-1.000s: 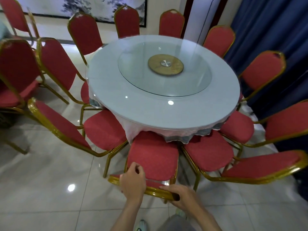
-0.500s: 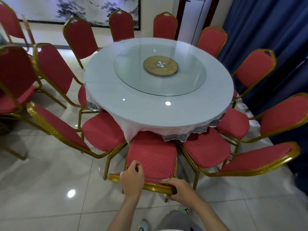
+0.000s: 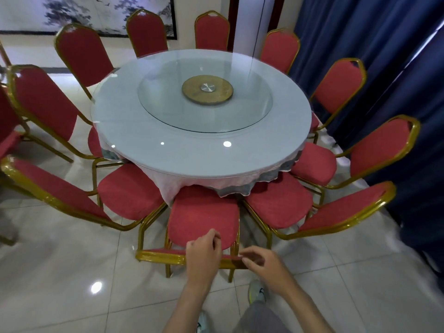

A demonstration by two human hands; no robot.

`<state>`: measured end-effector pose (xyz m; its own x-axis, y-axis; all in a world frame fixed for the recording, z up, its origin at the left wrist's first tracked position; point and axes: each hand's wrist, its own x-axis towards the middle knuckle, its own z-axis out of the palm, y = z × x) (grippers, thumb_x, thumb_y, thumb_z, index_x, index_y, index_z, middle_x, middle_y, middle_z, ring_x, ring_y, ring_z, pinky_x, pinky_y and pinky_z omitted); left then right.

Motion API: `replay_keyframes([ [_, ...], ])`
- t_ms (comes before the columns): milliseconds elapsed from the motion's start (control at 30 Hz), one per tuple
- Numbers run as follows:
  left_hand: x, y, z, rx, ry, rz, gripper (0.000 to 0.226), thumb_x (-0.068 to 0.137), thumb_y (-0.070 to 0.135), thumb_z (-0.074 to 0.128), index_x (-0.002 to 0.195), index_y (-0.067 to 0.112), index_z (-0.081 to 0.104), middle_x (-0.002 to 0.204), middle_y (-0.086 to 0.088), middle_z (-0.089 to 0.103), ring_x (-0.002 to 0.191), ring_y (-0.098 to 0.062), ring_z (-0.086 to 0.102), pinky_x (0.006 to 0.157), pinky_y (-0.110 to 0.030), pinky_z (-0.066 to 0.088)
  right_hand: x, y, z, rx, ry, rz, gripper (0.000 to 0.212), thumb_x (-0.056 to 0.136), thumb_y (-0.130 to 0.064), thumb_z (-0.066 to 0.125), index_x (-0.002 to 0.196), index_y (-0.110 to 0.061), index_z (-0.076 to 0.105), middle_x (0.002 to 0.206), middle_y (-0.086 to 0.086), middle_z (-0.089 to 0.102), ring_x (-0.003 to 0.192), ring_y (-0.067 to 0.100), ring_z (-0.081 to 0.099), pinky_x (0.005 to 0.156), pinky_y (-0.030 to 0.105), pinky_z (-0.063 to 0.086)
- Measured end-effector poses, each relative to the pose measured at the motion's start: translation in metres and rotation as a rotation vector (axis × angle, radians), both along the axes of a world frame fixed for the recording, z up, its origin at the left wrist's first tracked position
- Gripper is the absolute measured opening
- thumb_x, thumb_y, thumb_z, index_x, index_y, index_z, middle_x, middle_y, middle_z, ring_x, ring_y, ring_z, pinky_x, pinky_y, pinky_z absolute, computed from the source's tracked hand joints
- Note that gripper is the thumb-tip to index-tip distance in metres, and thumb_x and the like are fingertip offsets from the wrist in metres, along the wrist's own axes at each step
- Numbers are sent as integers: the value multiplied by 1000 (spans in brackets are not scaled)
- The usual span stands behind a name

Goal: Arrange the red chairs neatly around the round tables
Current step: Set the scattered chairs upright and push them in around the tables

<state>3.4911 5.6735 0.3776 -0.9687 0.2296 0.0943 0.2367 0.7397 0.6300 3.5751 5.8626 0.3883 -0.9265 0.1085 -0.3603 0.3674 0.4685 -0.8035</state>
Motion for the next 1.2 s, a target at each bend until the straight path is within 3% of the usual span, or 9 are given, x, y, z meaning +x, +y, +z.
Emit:
replay_keyframes([
  [67,4,17,1,56,-25,-34,17,95,13,64,86,28,63,60,19,51,51,2,51,59,-28,49,11,17,2,-16,23,-54,16,98,-30,68,111,-39,74,102,-25,74,100,-2,69,89,22,57],
  [133,8,36,5,84,-65,-63,16,97,14,62,88,28,64,60,21,52,55,1,56,58,-15,41,22,37,5,-40,36,-115,15,99,-30,67,108,-39,73,101,-25,74,98,-3,68,86,19,55],
  [200,12,59,8,128,-99,-93,16,98,14,61,88,26,65,62,19,54,60,1,58,54,-11,38,31,62,7,-70,49,-193,15,99,-28,66,107,-38,73,100,-24,74,98,-2,68,86,19,55],
  [433,26,171,3,149,-192,-148,21,97,11,62,92,30,68,86,21,66,83,1,63,71,-15,48,73,188,8,-150,102,-417,17,99,-20,68,104,-34,76,98,-17,77,96,2,72,87,25,58],
  [600,38,267,6,210,-187,-208,27,92,5,62,88,31,70,86,19,69,83,-7,67,73,-32,55,104,300,6,-213,188,-577,22,98,-8,66,103,-25,78,96,-5,80,95,14,75,90,37,59],
  [833,49,392,32,311,-202,-271,30,96,3,61,91,30,73,91,14,72,90,-12,68,78,-34,56,136,423,21,-320,299,-824,20,102,-4,58,105,-14,75,94,4,80,91,21,75,77,24,59],
  [1033,30,476,44,335,-139,-308,32,94,-1,61,90,28,73,90,15,72,89,-12,69,75,-24,52,147,479,18,-394,284,-931,19,102,-7,58,108,-10,75,95,9,79,93,27,75,87,42,58],
  [1200,2,554,45,362,-159,-343,29,95,3,60,91,28,73,91,15,72,89,-10,68,76,-26,53,128,531,18,-385,217,-920,19,102,-7,58,106,-10,75,95,7,79,91,25,75,84,37,58],
])
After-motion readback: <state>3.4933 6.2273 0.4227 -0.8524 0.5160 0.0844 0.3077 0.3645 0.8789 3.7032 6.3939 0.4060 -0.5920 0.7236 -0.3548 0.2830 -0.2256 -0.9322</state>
